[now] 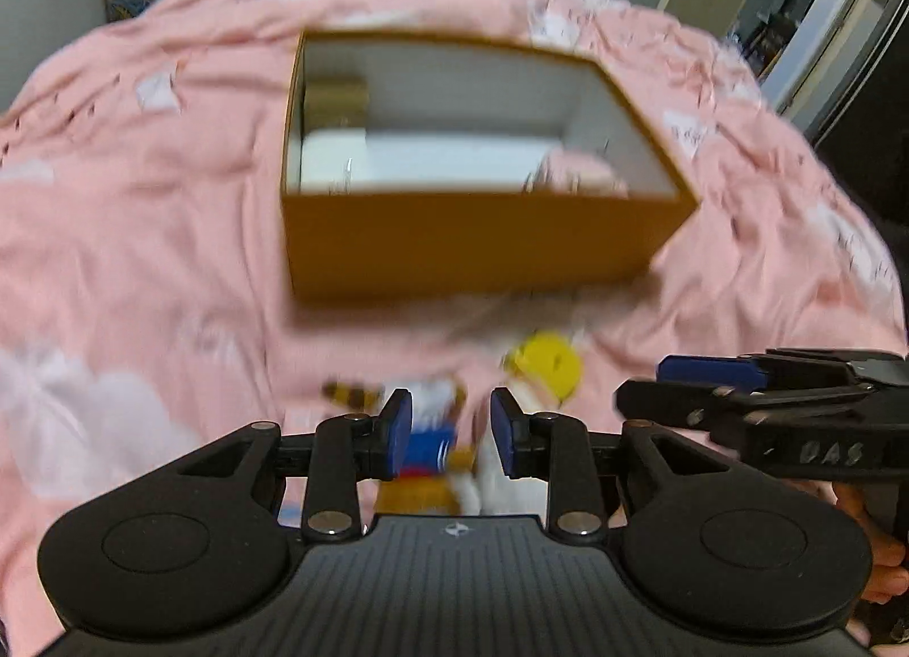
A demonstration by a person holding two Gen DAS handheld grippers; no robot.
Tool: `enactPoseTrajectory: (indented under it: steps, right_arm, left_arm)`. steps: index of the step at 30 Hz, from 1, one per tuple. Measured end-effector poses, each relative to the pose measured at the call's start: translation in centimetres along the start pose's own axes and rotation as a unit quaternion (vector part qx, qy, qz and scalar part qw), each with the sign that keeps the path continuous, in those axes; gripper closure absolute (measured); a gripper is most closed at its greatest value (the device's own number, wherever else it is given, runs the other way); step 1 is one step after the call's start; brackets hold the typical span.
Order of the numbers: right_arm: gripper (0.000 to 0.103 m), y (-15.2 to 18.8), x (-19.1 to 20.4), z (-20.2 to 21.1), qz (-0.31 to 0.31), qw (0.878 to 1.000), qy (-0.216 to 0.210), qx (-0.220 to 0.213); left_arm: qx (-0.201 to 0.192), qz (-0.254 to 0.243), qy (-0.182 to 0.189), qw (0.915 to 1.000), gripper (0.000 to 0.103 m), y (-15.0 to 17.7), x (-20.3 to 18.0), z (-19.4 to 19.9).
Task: Organize objects
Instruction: 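Withdraw both grippers from the box toward the plush toys, then grasp the Donald Duck plush with the left gripper while the right grasps the white plush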
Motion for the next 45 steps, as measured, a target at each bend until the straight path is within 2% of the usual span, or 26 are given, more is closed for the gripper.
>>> enactPoseTrajectory:
  steps: [4,6,13,15,17,23,29,31,36,42,45]
  right_arm:
    - [0.05,1.6,0.2,-2.5,0.012,0.998,0.03,0.045]
    - [0.048,2.1,0.2,-3.2,0.014,0.998,0.031,0.057]
    - [0.044,3.4,0.5,-5.7,0.035,0.993,0.047,0.101]
    - [0.044,3.5,0.5,-5.9,0.038,0.993,0.046,0.1]
    - [0.053,3.5,0.5,-5.9,0.039,0.994,0.037,0.094]
    - [0.061,3.1,0.5,-5.4,0.027,0.996,0.031,0.081]
    - [0.062,1.5,1.0,-2.9,0.062,0.995,0.08,0.021]
    - [0.061,1.4,0.6,-3.3,0.057,0.994,0.084,0.028]
    - [0.059,2.2,-0.5,-5.2,0.024,0.996,0.049,0.07]
    - [0.057,2.4,-0.8,-5.6,0.015,0.996,0.04,0.076]
    - [0.054,2.5,-1.0,-5.8,0.006,0.996,0.031,0.082]
  left_arm:
    - [0.031,-0.03,-0.008,0.999,0.054,1.8,-0.1,-1.5]
    - [0.037,-0.038,-0.007,0.9986,0.05,2.5,0.2,-1.8]
    - [0.047,-0.021,0.014,0.9986,0.048,3.5,1.5,-2.7]
    - [0.05,-0.017,0.023,0.9984,0.048,3.6,1.6,-3.0]
    - [0.046,-0.011,0.032,0.9984,0.048,3.6,1.7,-3.1]
    - [0.044,-0.008,0.04,0.9982,0.046,3.6,1.8,-3.1]
    - [0.041,-0.019,0.045,0.998,0.04,3.6,1.3,-3.2]
    - [0.046,-0.021,0.043,0.9978,0.04,3.6,1.1,-3.7]
    - [0.058,-0.038,0.024,0.9973,0.04,4.3,0.3,-5.0]
    - [0.065,-0.048,-0.01,0.9966,0.04,4.4,0.5,-6.8]
    - [0.077,-0.035,-0.003,0.9964,0.036,4.6,1.2,-7.7]
Point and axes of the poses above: each gripper's, at about its wrist camera, not at the fingertips, and z roughly against the way its jaws point, x to its left, y to its underside, the point moved 7 cm from there along -z, roughly the way its jaws point, and after that the axes turned 8 degrees about x, right-handed, at the moved point
